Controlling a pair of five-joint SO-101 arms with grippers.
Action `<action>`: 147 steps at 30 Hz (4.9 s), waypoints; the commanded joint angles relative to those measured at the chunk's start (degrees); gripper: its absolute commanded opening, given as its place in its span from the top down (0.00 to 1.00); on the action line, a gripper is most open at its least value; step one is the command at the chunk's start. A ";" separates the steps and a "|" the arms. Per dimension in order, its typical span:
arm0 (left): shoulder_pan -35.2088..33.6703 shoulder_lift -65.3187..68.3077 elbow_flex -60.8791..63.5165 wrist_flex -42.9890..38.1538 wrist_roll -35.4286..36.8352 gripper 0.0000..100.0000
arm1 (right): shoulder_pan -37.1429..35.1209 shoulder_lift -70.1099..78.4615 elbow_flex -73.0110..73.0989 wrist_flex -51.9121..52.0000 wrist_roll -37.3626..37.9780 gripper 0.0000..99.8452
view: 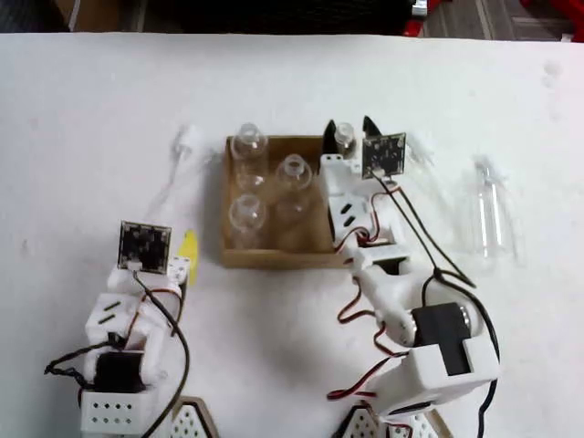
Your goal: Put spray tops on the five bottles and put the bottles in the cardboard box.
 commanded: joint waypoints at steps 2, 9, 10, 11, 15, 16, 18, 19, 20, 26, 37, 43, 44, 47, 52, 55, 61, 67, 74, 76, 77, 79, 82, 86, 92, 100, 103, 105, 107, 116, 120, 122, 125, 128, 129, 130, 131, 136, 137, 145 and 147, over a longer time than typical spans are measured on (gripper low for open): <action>0.66 -0.66 -0.35 -0.62 -0.62 0.84 | -0.48 -1.45 0.09 -1.54 -0.53 0.82; 0.66 -0.66 -0.35 -0.62 -0.62 0.84 | -0.48 -10.59 4.84 -1.01 -0.53 0.82; 0.66 -0.66 -0.35 -0.62 -0.62 0.84 | -0.57 -12.00 5.45 -0.57 -0.53 0.82; 0.66 -0.66 -0.35 -0.62 -0.62 0.84 | -0.57 -13.32 5.71 0.92 -0.53 0.82; 0.66 -0.66 -0.35 -0.62 -0.62 0.84 | -0.40 -17.80 5.01 9.01 -0.62 0.82; 0.66 -0.66 -0.35 -0.62 -0.62 0.84 | -0.31 -19.12 5.01 9.71 -0.62 0.82; 0.66 -0.66 -0.35 -0.62 -0.62 0.84 | -0.22 -22.29 5.45 10.42 -0.62 0.82; 0.66 -0.66 -0.35 -0.62 -0.62 0.84 | -0.13 -24.22 5.98 10.59 -0.62 0.82; 0.57 -0.66 -0.35 -0.62 -0.62 0.84 | -0.13 -26.59 6.59 11.30 -0.62 0.82; 0.57 -0.66 -0.35 -0.62 -0.62 0.84 | 0.48 -46.55 12.40 22.02 -0.62 0.83; 0.22 -0.66 -0.35 -0.62 -0.62 0.84 | 9.10 -89.27 23.12 54.11 -0.62 0.82; 0.22 -0.66 -0.26 -0.53 -0.62 0.84 | 10.51 -108.00 35.16 60.88 -0.62 0.82; 0.22 -0.66 -0.26 -0.35 -0.62 0.84 | 10.51 -108.09 36.92 60.97 -0.62 0.82; 0.22 -0.66 -0.26 -0.26 -0.62 0.84 | 10.59 -105.10 41.67 60.79 -0.62 0.82; 0.22 -0.66 -0.26 -0.35 -0.62 0.84 | 10.95 -104.48 41.85 65.36 -0.62 0.83; 0.31 -0.66 -0.26 -0.62 -0.62 0.84 | 12.18 -105.01 41.85 68.88 -0.44 0.82; 0.57 -0.66 -0.26 -0.62 -0.62 0.84 | 14.37 -105.01 41.76 70.29 -0.09 0.82; 0.48 -0.66 -0.18 -0.62 -0.53 0.84 | 28.53 -104.84 40.88 68.35 4.75 0.82; 0.22 -0.66 -0.26 -0.44 -0.26 0.84 | 28.70 -103.52 35.25 68.88 4.84 0.82; 0.22 -0.66 -0.26 -0.35 -0.26 0.84 | 28.62 -100.35 31.65 70.29 5.19 0.82; 0.22 -0.66 -0.26 -0.35 -0.35 0.84 | 28.62 -97.80 28.84 71.25 5.27 0.82; 0.22 -0.66 -0.26 -0.26 -0.35 0.84 | 28.62 -90.86 21.63 74.07 5.27 0.82; 0.48 -0.66 -0.18 -0.18 -0.44 0.84 | 28.62 -77.58 8.26 79.78 7.65 0.82; 0.66 -0.66 -0.18 -0.09 -0.53 0.84 | 29.14 -57.45 -8.97 86.73 15.74 0.82; 0.66 -0.66 -0.18 0.53 -0.53 0.84 | 31.60 -27.30 -35.96 99.03 17.76 0.82; 0.66 -0.66 -0.26 0.53 -0.53 0.84 | 32.22 7.43 -72.53 112.57 17.76 0.82; 0.66 -0.66 -0.26 0.53 -0.53 0.84 | 32.22 18.95 -86.59 118.99 17.76 0.82; 0.66 -0.66 -0.26 0.53 -0.53 0.84 | 32.22 26.15 -96.44 123.03 17.76 0.82; 0.66 -0.66 -0.26 0.53 -0.53 0.84 | 32.22 33.10 -105.93 126.73 17.76 0.82; 0.66 -0.66 -0.26 0.53 -0.53 0.84 | 32.22 59.65 -138.37 133.85 17.76 0.82; 0.66 -0.66 -0.26 0.53 -0.53 0.84 | 32.57 65.89 -143.82 133.85 17.85 0.82; 0.66 -0.66 -0.26 0.53 -0.53 0.84 | 32.66 67.47 -144.18 133.85 18.99 0.82; 0.66 -0.66 -0.26 0.53 -0.53 0.84 | 32.66 69.23 -144.18 133.85 21.89 0.83; 0.66 -0.66 -0.26 0.53 -0.53 0.84 | 33.71 69.67 -144.18 133.93 21.89 0.83; 0.66 -0.66 -0.26 0.53 -0.53 0.84 | 33.98 69.76 -144.18 133.93 21.89 0.83; 0.66 -0.66 -0.26 0.53 -0.53 0.84 | 34.24 69.76 -144.18 133.93 21.89 0.83; 0.66 -0.66 -0.26 0.53 -0.53 0.84 | 34.59 69.76 -144.18 133.93 21.98 0.84; 0.66 -0.66 -0.26 0.62 -0.53 0.84 | 35.47 69.93 -144.18 135.87 22.33 0.94; 0.66 -0.66 -0.26 0.62 -0.53 0.84 | 35.47 69.76 -144.53 137.01 22.95 0.93; 0.66 -0.66 -0.26 0.62 -0.53 0.84 | 35.47 68.09 -144.70 141.49 26.46 0.84; 0.66 -0.66 -0.26 0.62 -0.53 0.84 | 35.65 67.38 -144.70 142.81 26.55 0.84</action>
